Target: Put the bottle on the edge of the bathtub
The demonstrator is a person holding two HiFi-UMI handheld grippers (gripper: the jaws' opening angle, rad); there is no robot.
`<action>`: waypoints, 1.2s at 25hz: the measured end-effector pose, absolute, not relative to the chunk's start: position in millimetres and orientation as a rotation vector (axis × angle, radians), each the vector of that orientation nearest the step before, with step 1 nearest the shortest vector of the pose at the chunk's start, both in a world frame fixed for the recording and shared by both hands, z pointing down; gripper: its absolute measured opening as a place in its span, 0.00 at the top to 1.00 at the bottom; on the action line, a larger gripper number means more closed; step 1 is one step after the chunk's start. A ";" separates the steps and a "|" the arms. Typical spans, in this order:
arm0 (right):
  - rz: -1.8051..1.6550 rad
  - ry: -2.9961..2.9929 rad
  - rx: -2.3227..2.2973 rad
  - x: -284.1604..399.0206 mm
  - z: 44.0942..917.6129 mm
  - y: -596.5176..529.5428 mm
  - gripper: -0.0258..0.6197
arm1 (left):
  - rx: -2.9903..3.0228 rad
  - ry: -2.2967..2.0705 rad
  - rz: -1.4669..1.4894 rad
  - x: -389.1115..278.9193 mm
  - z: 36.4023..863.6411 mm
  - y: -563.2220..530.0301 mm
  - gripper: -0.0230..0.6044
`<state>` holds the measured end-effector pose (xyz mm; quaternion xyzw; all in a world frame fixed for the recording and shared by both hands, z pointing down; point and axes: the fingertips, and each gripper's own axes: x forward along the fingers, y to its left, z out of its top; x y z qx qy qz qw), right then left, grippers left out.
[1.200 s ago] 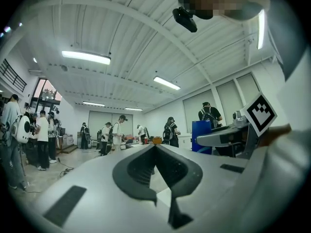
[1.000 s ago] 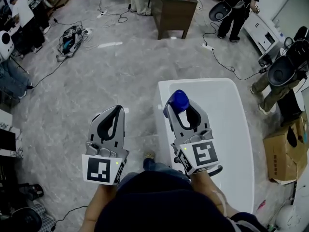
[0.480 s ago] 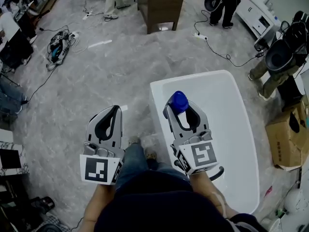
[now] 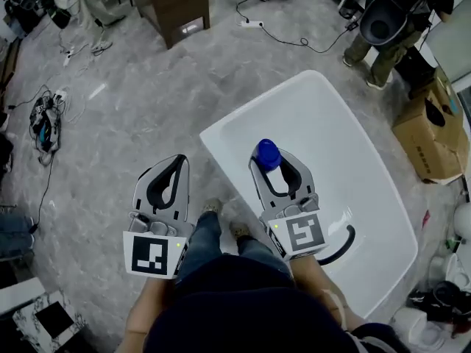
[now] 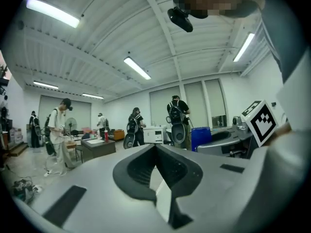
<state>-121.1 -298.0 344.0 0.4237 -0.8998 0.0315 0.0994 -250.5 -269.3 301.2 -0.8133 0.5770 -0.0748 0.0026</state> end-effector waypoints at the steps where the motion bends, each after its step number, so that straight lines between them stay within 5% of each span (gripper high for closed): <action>1: 0.098 -2.636 1.290 -120.7 348.9 -305.6 0.71 | -2.582 1.760 -0.243 -250.4 302.9 -281.0 0.93; 15: 0.309 -2.291 1.669 -102.8 415.5 -323.0 0.71 | -2.915 1.283 -0.288 -245.2 339.0 -358.7 0.93; 30: 0.487 -2.178 1.556 -92.9 527.8 -312.1 0.71 | -3.041 1.108 -0.500 -206.5 410.1 -357.9 0.93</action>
